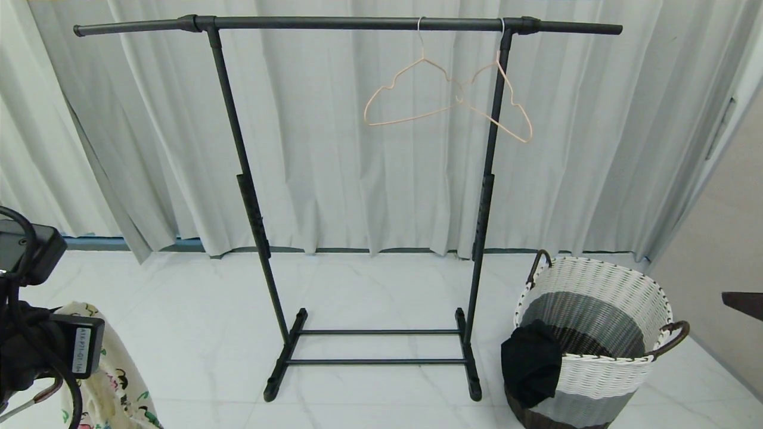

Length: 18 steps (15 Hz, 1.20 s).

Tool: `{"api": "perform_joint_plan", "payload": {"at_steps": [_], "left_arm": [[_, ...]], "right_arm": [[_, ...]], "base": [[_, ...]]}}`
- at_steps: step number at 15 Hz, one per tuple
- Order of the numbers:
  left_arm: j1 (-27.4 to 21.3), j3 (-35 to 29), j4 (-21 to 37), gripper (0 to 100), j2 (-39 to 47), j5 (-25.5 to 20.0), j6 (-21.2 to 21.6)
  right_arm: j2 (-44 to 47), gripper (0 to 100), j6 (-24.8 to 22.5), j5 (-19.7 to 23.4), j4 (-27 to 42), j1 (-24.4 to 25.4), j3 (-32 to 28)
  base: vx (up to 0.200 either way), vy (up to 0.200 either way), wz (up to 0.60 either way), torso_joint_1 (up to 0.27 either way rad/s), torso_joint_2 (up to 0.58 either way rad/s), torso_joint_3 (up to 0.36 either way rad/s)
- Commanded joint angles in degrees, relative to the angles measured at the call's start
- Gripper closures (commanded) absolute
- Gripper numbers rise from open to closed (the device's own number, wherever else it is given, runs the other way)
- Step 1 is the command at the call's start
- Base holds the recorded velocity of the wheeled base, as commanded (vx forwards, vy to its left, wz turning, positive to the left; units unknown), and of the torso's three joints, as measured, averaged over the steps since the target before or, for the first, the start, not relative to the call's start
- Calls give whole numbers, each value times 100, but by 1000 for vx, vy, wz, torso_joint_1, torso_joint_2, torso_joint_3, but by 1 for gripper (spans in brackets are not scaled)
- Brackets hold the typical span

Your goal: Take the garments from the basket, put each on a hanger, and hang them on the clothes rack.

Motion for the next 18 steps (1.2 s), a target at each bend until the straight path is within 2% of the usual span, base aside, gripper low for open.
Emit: {"api": "perform_joint_plan", "payload": {"at_steps": [1,3,8,18], "left_arm": [[9,17,9,100,-22,3,2],[9,8,9,100,-31,3,2],[-9,8,9,100,-101,3,125],[0,-18,9,100,-172,11,178]], "right_arm": [[68,0,6,16,-74,0,13],[182,0,6,16,-285,9,13],[771,0,-29,25,-1489,9,-13],[885,0,-73,86,-1849,9,-4]], "base": [[0,0,0,22,-124,-271],[0,0,0,190,-476,-295],[0,0,0,173,-495,-288],[0,0,0,204,-484,-282]]}}
